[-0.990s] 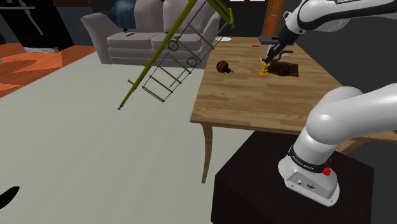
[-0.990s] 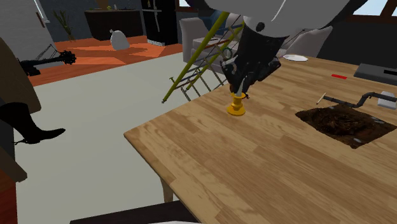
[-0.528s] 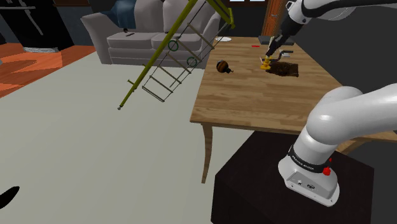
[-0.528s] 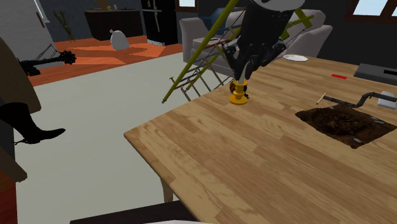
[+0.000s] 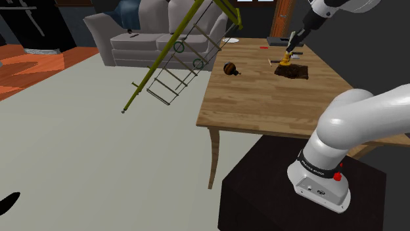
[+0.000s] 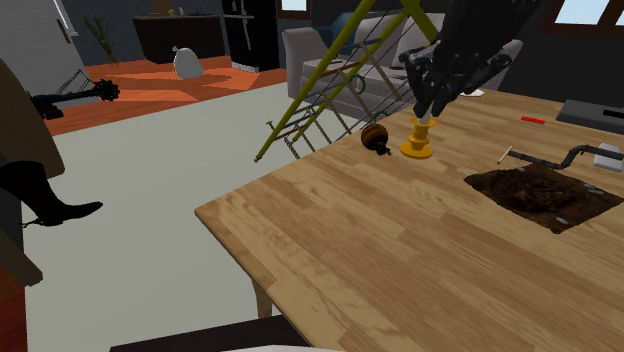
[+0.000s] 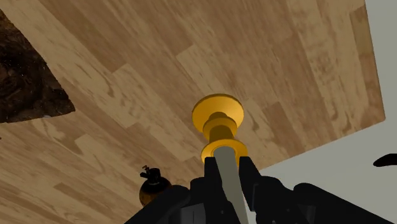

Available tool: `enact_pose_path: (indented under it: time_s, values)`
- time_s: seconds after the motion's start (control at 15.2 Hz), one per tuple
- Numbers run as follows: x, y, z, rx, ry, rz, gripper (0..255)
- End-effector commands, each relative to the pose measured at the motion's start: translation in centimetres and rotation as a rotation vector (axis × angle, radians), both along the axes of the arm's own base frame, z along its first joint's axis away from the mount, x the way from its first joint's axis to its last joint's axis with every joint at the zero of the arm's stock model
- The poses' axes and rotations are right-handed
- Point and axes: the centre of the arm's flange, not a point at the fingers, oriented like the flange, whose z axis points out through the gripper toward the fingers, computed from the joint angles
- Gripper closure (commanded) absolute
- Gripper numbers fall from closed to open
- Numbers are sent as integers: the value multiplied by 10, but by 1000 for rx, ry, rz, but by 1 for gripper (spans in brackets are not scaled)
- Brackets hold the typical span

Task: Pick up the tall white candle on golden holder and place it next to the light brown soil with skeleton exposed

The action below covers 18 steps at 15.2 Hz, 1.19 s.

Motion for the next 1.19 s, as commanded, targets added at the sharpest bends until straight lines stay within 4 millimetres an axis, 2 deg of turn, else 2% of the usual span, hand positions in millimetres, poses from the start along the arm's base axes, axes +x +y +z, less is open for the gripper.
enact_pose_path:
  time_s: [0.0,1.12]
  values:
    - [-9,-24,-2,-1,1,1,255]
    - [-92,-233,-1,-1,1,1,255]
